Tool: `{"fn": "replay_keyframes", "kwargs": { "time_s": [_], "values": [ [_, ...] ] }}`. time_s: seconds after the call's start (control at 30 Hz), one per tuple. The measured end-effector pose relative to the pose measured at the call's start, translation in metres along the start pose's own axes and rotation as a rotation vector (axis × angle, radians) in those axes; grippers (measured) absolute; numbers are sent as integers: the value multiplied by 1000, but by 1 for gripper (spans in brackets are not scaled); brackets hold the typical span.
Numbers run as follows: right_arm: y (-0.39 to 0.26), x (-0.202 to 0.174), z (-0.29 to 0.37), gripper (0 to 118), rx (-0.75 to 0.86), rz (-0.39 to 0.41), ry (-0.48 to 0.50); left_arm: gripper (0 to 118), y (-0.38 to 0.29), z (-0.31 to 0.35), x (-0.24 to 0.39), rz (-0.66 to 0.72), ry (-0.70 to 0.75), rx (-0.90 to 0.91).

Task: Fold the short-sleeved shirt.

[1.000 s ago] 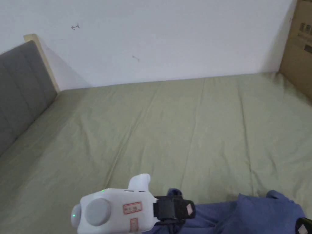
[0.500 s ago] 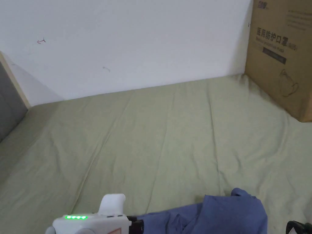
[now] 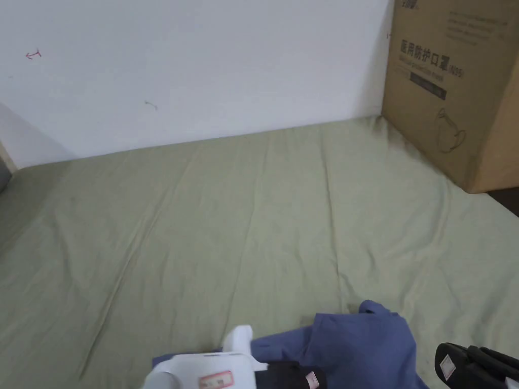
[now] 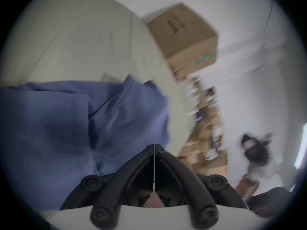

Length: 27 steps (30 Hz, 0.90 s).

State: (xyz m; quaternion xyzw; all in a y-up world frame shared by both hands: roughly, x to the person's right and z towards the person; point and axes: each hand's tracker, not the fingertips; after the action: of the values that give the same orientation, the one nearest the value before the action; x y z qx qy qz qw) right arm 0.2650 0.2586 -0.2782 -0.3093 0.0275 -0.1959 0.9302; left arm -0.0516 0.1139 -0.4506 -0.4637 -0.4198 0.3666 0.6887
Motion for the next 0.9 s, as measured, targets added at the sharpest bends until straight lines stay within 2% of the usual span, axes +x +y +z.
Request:
{"fn": "replay_keyframes", "kwargs": {
  "time_s": [0.03, 0.13, 0.17, 0.2, 0.23, 0.27, 0.3, 0.33, 0.43, 0.53, 0.57, 0.6, 0.67, 0.73, 0.77, 0.83, 0.87, 0.9],
  "values": [
    [0, -2, -3, 0, -9, 9, 3, 0, 4, 19, 1, -5, 7, 48],
    [-2, -9, -11, 0, -32, 20, -1, 1, 24, 86, -11, -60, 155, 138],
    [-3, -12, -13, 0, -38, 23, 0, 9, 29, 108, -21, -78, 176, 150],
    [-3, -14, -15, 0, -45, 24, 4, 24, 34, 128, -31, -87, 205, 146],
    [-4, -16, -18, 0, -53, 26, 8, 53, 36, 145, -41, -73, 241, 146],
    [-4, -19, -21, 0, -64, 30, 13, 99, 37, 161, -53, -50, 256, 137],
    [-4, -23, -24, 0, -71, 37, 16, 118, 37, 173, -65, -26, 247, 137],
    [-4, -27, -26, 0, -80, 52, 18, 115, 35, 193, -78, 29, 193, 193],
    [-4, -40, -34, 0, -98, 95, 15, 118, 32, 221, -115, 175, 170, 190],
    [-1, -46, -42, 0, -117, 107, 15, 118, 9, 189, -127, 275, 77, 174],
    [-1, -48, -44, 0, -125, 110, 15, 118, 4, 181, -138, 332, 22, 144],
    [-1, -50, -46, 0, -132, 112, 16, 118, 14, 195, -195, 383, -26, 129],
    [-3, -53, -51, 0, -154, 116, 15, 118, 18, 184, -210, 383, -244, 238],
    [-6, -58, -55, 0, -172, 131, 0, 118, 20, 154, -206, 472, -376, 196],
    [-7, -59, -57, 0, -181, 140, -6, 118, 21, 141, -206, 484, -388, 151],
    [-10, -62, -62, 0, -204, 153, -12, 118, 26, 120, -195, 376, -350, 87],
    [-11, -64, -65, 0, -210, 154, -13, 115, 26, 114, -189, 329, -310, 69],
    [-12, -68, -65, 0, -215, 154, -12, 105, 28, 109, -184, 288, -268, 48]
  ]
}}
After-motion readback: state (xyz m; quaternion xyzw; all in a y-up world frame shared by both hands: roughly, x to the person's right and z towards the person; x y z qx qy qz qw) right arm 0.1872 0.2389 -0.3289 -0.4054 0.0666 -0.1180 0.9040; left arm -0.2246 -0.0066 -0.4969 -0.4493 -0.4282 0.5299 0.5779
